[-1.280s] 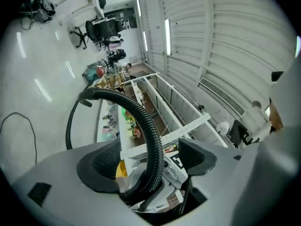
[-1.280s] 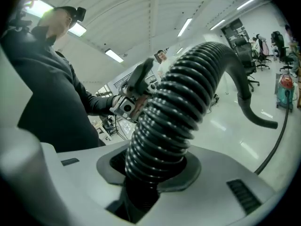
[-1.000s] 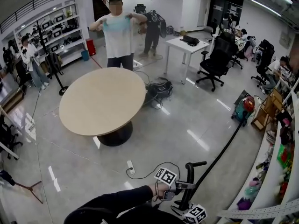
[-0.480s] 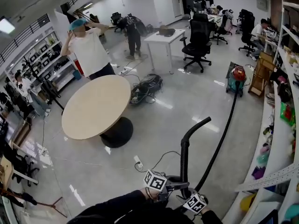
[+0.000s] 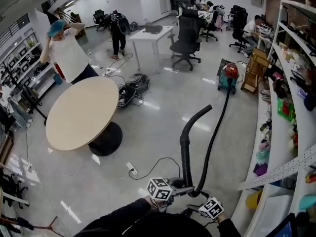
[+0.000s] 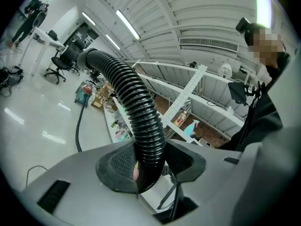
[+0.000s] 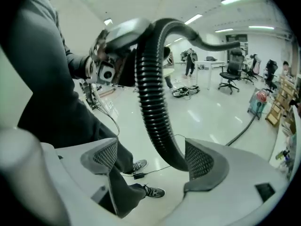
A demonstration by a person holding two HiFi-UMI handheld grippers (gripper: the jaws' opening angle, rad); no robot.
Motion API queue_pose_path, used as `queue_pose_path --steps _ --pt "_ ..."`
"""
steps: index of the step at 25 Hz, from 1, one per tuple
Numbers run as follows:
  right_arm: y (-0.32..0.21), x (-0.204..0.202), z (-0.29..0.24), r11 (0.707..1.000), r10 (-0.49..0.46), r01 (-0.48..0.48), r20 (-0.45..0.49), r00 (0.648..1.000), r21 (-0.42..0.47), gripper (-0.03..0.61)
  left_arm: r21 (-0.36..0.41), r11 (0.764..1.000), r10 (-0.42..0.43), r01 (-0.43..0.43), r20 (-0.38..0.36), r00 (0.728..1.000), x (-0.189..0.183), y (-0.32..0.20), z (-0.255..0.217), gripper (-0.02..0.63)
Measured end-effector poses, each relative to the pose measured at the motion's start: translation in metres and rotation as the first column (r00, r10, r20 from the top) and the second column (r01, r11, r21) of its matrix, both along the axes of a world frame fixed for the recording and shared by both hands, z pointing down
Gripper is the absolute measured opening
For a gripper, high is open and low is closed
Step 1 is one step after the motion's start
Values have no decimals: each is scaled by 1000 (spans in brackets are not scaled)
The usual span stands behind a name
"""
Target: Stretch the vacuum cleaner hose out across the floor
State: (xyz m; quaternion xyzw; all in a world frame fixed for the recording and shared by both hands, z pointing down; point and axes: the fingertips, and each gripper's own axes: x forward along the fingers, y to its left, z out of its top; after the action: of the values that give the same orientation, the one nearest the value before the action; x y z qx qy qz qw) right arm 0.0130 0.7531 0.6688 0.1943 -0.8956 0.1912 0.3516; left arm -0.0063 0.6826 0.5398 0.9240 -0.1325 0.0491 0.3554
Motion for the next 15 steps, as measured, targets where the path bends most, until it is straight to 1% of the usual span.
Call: queue_pose_path --steps 2,3,4,5,6,7,8,9,10,11,13,15 --pt "-4 4 -22 998 53 -53 8 999 18 428 40 999 5 -5 12 1000 -19 -4 4 193" --pt "-11 5 -39 996 88 -89 40 995 27 428 62 998 9 -10 23 1000 -27 -8 5 193" --pt "-22 4 -64 989 139 -142 107 984 25 428 87 996 16 -19 37 999 -33 -12 6 193" --pt "-39 -1 -95 978 204 -210 203 958 8 428 114 993 26 -32 53 998 -38 -17 5 193" --pt "-59 -9 -129 960 272 -280 310 911 -21 426 139 989 37 -47 71 997 -45 -23 5 193" --pt "-78 -20 -159 939 334 -339 407 850 -60 426 160 985 51 -65 89 995 -52 -26 6 193" --pt "-95 -34 -182 918 383 -381 477 791 -105 426 178 980 66 -85 108 992 -60 -26 10 193" --pt "-110 -51 -196 901 422 -406 514 747 -151 426 195 975 81 -105 127 989 -68 -24 15 193" --pt "-123 -69 -201 888 453 -418 517 726 -192 426 211 969 96 -126 146 985 -76 -21 21 193" --pt "-136 -88 -200 877 479 -424 498 723 -227 426 226 963 111 -147 164 980 -84 -18 28 193" --pt "-157 -126 -181 854 520 -428 430 738 -297 428 250 949 144 -192 199 969 -96 -10 40 193" --pt "-166 -153 -156 831 544 -422 369 754 -363 428 271 931 179 -243 238 955 -103 3 51 193"
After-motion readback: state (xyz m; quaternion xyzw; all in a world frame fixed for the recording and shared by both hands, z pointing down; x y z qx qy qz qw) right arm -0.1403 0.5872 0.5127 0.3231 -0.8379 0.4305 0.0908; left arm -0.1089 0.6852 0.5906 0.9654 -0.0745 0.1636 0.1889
